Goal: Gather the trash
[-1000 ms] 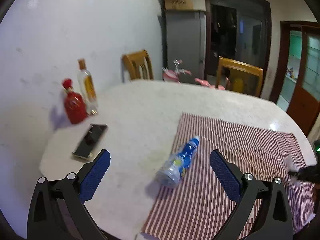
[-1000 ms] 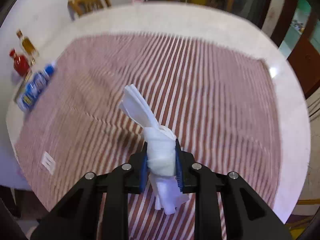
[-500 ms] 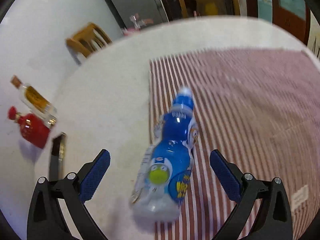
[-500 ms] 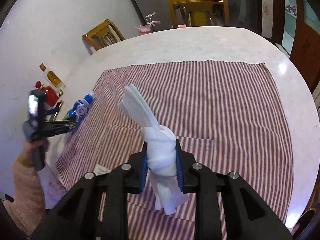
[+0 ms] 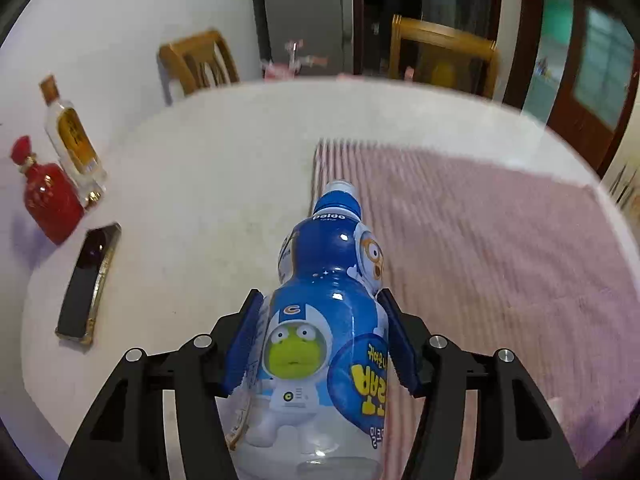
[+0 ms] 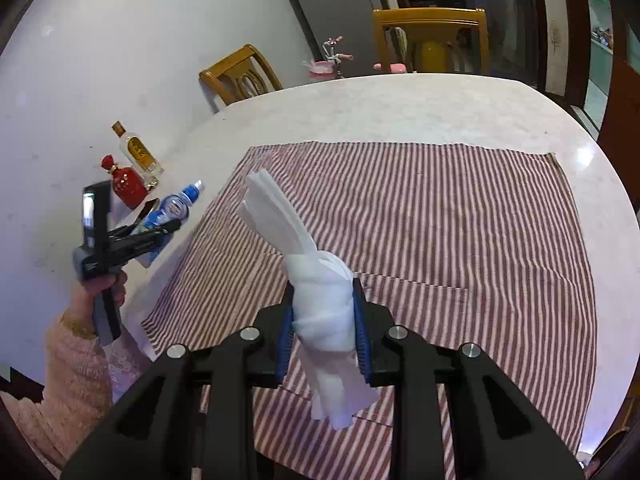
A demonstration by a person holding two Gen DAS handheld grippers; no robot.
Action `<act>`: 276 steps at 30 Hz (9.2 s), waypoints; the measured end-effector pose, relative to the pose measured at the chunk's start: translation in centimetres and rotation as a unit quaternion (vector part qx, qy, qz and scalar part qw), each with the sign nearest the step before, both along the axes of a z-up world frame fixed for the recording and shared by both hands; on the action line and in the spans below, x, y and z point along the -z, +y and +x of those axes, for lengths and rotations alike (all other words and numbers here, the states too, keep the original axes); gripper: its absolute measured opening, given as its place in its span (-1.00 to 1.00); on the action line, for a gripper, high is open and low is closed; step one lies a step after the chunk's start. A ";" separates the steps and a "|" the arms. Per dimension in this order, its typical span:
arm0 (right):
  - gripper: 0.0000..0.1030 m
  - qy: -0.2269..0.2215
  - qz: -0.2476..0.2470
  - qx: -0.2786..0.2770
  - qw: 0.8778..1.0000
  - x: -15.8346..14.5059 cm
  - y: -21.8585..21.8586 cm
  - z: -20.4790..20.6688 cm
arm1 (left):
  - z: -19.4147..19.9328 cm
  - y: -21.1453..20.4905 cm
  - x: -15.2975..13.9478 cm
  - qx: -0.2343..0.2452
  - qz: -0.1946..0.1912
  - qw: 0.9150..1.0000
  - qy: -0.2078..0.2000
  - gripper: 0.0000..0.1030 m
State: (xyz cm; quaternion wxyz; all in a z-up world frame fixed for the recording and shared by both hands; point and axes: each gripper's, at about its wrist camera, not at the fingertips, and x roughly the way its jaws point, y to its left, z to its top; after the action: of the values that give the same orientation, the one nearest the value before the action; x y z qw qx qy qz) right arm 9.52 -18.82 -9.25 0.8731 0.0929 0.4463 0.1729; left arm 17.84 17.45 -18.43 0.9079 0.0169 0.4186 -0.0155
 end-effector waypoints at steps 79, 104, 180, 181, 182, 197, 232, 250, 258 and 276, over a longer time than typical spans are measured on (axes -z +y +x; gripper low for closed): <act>0.87 0.055 0.158 0.699 0.696 16.9 -46.6 -46.7 | -35.4 -76.9 10.7 0.724 0.101 0.677 0.081 0.60; 0.88 0.064 0.115 0.623 0.771 13.6 -40.9 -36.7 | -24.3 -63.0 2.9 0.545 0.043 0.837 -0.041 0.89; 0.91 -0.245 -0.032 0.126 0.961 -10.5 1.8 -9.7 | -21.5 -16.5 -20.8 -0.004 -0.011 0.950 -0.313 0.89; 0.90 -0.245 -0.031 0.127 0.961 -10.4 1.8 -9.7 | -21.5 -16.6 -20.8 -0.004 -0.011 0.950 -0.313 0.89; 0.90 -0.244 -0.031 0.127 0.961 -10.4 1.8 -9.7 | -21.5 -16.6 -20.7 -0.004 -0.010 0.950 -0.313 0.89; 0.91 -0.245 -0.025 0.125 0.961 -10.5 1.9 -9.8 | -21.3 -16.5 -20.5 -0.009 -0.005 0.951 -0.310 0.89; 0.91 -0.249 -0.017 0.126 0.960 -10.6 2.1 -10.0 | -21.7 -17.3 -20.5 -0.002 -0.004 0.950 -0.311 0.89; 0.91 -0.247 -0.017 0.125 0.961 -10.6 2.4 -9.8 | -21.7 -17.7 -20.4 -0.002 -0.002 0.951 -0.308 0.89; 0.91 -0.247 -0.017 0.124 0.961 -10.6 2.4 -9.7 | -21.5 -17.5 -20.4 -0.001 -0.005 0.952 -0.307 0.89; 0.91 -0.248 -0.018 0.127 0.960 -10.5 2.5 -9.7 | -21.5 -16.6 -20.3 -0.006 -0.013 0.951 -0.307 0.89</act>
State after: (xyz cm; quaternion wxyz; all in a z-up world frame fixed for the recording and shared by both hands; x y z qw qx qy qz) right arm -0.15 -16.33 1.20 0.9726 0.0875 0.2036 0.0701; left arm -3.66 0.80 1.88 0.9928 0.0066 0.1191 -0.0096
